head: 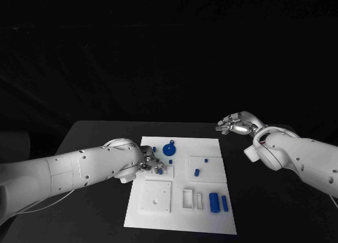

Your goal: Assemble the parts on the task board

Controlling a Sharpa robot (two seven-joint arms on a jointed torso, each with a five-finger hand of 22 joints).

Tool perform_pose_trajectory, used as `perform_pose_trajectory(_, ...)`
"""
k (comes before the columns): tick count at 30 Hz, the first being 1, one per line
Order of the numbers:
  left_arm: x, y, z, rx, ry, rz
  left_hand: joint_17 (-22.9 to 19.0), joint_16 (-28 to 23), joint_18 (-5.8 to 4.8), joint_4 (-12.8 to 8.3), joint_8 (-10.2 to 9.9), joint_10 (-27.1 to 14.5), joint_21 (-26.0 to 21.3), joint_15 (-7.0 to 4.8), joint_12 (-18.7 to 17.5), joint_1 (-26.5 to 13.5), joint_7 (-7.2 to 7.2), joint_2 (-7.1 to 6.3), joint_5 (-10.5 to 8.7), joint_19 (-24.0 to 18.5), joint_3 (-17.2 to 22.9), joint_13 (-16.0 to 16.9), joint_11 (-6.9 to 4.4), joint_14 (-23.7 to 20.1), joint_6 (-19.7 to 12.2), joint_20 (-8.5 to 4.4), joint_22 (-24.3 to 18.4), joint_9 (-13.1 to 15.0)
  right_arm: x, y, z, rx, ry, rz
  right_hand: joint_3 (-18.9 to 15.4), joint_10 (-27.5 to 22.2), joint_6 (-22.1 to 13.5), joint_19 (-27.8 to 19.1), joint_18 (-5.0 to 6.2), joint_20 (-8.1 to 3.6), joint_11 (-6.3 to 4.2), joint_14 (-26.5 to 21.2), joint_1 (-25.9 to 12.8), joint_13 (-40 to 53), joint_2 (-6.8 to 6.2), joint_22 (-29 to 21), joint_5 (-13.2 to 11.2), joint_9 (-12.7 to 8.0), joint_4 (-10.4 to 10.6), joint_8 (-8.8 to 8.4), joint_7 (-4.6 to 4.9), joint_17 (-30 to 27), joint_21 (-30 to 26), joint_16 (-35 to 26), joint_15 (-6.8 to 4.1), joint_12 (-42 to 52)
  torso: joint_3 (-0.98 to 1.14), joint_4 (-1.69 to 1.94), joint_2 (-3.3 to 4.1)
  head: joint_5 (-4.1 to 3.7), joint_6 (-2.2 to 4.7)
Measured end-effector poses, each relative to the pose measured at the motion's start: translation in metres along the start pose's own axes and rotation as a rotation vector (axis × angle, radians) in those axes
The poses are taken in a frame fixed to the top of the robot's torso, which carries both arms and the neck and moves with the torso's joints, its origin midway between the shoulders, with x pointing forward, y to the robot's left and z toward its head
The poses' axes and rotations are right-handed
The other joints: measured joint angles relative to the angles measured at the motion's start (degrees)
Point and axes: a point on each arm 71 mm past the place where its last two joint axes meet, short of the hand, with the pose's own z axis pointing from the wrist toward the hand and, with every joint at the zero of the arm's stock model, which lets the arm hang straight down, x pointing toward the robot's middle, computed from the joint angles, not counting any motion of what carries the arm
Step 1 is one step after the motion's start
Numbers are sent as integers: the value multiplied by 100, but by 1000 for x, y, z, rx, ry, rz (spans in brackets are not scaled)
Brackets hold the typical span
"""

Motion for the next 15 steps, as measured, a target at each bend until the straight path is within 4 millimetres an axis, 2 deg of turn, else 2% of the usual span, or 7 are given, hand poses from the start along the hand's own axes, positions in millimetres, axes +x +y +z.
perform_pose_trajectory(2,0,0,0,-1,0,0,0,0,0,-4,0,0,0,0,0,2,-1,60,0,0,-4,0,0,0,0,0,0,0,0,0,0,0,0,0,0,0,0,0,0,0,0,0,0,0,0,0,0,0,0,0,0,0,0,0,0,0,0,1,-1,-5,-4)
perform_pose_trajectory(6,-1,-1,2,-4,0,2,5,0,0,-32,22,0,0,1,0,1,-5,59,0,0,-32,-1,0,-1,4,0,0,0,0,0,0,0,1,0,0,0,0,0,0,0,0,0,0,0,0,5,0,0,0,0,0,0,0,0,0,0,-2,1,-3,-15,-11)
perform_pose_trajectory(10,0,-2,3,-4,6,6,5,0,-1,-71,22,0,0,1,0,31,-10,134,0,-11,-72,5,0,-1,8,-11,-1,-1,0,0,0,-1,1,0,0,0,0,0,0,0,0,0,0,-4,0,5,0,0,0,0,0,0,0,0,0,0,-2,1,-3,-20,-18)
perform_pose_trajectory(14,2,-4,4,-3,15,12,5,0,-3,-241,22,-20,2,2,0,139,-13,241,0,-14,-64,5,-20,-1,5,-14,0,0,0,0,0,-1,1,0,0,0,0,0,0,0,0,0,0,-5,0,5,0,1,0,0,0,0,0,0,0,0,-1,3,-4,-25,-24)
perform_pose_trajectory(15,2,-4,4,-3,17,13,5,0,-3,-325,22,-20,23,2,0,207,-14,309,0,-14,-55,5,-20,-1,4,-14,4,-1,0,0,0,-1,1,0,0,0,0,0,0,0,0,0,0,-5,0,5,0,1,0,0,0,0,0,0,0,0,-1,4,-5,-25,-26)
